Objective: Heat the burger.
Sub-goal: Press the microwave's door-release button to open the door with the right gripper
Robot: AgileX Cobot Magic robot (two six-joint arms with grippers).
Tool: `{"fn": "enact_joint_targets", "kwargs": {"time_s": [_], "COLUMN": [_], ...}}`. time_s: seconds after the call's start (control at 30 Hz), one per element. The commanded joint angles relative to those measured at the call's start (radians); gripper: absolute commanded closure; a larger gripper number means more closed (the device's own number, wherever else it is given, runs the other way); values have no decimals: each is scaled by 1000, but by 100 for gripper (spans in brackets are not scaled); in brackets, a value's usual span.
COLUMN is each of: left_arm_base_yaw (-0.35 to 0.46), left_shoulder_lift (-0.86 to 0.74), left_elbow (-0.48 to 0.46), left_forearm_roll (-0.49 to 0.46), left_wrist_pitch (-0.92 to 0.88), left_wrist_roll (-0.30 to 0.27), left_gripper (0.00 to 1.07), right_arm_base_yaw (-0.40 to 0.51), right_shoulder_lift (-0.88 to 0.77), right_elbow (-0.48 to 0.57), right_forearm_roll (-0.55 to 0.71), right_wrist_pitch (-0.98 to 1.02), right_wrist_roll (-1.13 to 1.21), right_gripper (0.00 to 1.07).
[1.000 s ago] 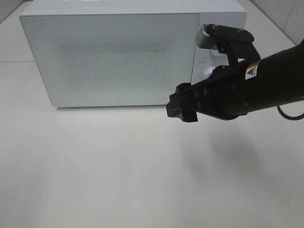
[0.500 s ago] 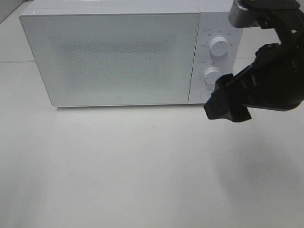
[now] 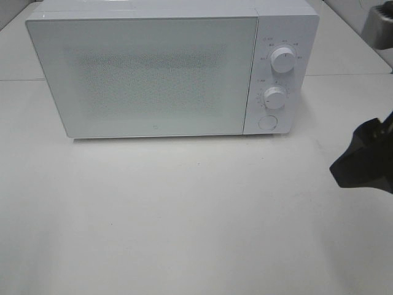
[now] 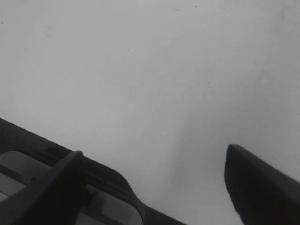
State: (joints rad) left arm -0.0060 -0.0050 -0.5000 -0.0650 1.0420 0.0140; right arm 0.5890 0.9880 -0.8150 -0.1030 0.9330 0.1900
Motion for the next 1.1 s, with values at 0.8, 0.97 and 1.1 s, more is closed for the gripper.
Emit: {"fn": "enact_joint_targets", "kwargs": {"time_s": [0.8, 0.97, 1.1], "left_arm_base_yaw": [0, 0, 0], "left_shoulder_lift": [-26, -26, -26], "left_elbow": [3, 3, 3], "left_forearm_roll": [-7, -7, -7], "left_wrist_pitch": [-6, -6, -6], "left_wrist_roll": [2, 2, 2], "left_gripper": [6, 6, 6], "right_arm_base_yaw": [-319, -395, -445], "right_shoulder_lift": [-665, -779, -849], "right_elbow": [240, 240, 241], "right_forearm_roll": [-59, -47, -25], "right_wrist_pitch": [14, 14, 12], "right_wrist_roll": [4, 5, 5], "right_gripper": [31, 31, 31]}}
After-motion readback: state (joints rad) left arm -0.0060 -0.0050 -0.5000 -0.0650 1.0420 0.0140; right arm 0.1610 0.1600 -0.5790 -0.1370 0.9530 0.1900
